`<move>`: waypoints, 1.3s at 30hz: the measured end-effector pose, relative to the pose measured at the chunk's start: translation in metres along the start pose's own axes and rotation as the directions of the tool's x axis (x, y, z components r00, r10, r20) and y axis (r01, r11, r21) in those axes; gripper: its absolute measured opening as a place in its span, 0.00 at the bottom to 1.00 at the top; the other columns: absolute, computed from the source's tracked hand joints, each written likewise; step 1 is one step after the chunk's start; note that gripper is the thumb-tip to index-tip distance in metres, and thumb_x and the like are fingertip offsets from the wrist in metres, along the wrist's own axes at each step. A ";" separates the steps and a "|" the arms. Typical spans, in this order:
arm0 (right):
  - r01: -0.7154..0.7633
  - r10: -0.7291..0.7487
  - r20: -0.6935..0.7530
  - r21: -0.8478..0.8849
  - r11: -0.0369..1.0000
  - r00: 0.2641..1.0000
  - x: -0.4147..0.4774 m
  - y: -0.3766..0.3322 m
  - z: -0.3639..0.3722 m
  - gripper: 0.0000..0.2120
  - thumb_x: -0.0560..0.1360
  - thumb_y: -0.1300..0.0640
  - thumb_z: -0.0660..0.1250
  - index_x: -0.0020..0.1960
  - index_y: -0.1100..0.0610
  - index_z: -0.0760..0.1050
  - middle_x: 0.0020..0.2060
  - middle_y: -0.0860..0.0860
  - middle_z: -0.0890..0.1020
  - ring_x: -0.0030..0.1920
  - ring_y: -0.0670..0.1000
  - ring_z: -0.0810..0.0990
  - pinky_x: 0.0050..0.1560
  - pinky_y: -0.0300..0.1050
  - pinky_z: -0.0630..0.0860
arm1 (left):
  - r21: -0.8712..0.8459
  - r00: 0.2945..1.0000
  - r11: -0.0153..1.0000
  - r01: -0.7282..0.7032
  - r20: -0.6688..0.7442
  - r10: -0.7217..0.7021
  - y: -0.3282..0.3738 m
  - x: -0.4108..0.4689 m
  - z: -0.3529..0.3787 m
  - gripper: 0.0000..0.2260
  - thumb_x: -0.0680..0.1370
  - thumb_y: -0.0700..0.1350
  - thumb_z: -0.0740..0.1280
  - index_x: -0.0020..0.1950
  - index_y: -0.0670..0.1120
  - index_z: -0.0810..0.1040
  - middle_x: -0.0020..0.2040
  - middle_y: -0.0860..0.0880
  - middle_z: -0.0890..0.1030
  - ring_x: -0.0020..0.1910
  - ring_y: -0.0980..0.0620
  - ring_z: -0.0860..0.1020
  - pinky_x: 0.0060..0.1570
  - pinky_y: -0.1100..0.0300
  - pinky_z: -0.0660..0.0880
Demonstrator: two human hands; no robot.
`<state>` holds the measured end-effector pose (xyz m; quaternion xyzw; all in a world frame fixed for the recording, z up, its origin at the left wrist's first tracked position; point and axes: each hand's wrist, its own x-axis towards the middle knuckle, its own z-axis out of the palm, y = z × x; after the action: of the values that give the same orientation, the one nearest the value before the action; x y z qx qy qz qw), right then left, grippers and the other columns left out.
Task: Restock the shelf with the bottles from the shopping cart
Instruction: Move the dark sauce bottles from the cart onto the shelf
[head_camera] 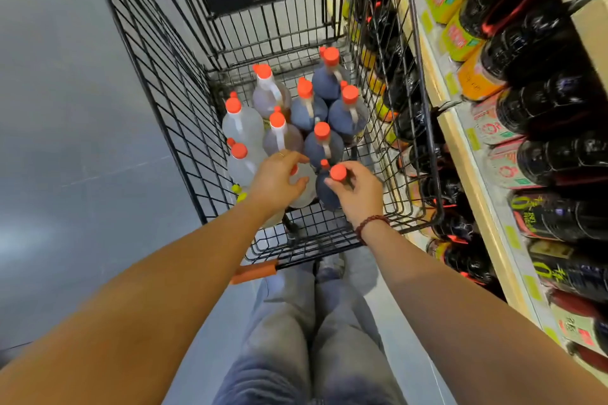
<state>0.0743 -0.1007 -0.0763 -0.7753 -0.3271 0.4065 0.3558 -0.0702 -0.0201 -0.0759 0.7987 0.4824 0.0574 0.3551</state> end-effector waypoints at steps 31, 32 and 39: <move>0.695 -0.578 -0.523 0.040 0.718 0.627 -0.067 -0.293 -0.206 0.13 0.73 0.54 0.67 0.41 0.66 0.78 0.35 0.69 0.77 0.35 0.50 0.70 0.36 0.43 0.69 | -0.714 0.904 0.667 -0.215 0.113 0.412 0.220 0.013 -0.207 0.19 0.66 0.56 0.72 0.55 0.54 0.79 0.55 0.52 0.80 0.58 0.50 0.76 0.58 0.49 0.72; 0.710 -0.580 -0.552 0.033 0.703 0.599 -0.070 -0.304 -0.215 0.17 0.72 0.52 0.66 0.39 0.67 0.77 0.33 0.67 0.77 0.35 0.50 0.70 0.36 0.45 0.68 | -0.724 0.892 0.648 -0.239 0.100 0.441 0.232 0.010 -0.213 0.18 0.66 0.56 0.72 0.55 0.55 0.79 0.55 0.52 0.80 0.58 0.50 0.76 0.58 0.48 0.71; 0.724 -0.563 -0.629 -0.001 0.690 0.536 -0.106 -0.351 -0.269 0.15 0.73 0.47 0.63 0.35 0.57 0.72 0.30 0.55 0.68 0.31 0.50 0.65 0.35 0.44 0.61 | -0.818 0.776 0.483 -0.311 0.075 0.627 0.304 -0.001 -0.230 0.33 0.60 0.63 0.76 0.60 0.50 0.77 0.52 0.52 0.83 0.52 0.52 0.80 0.54 0.56 0.75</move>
<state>0.1813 -0.0755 0.3647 -0.6283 -0.4090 0.0249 0.6613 0.0507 0.0107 0.2842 0.6660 0.0926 0.2041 0.7115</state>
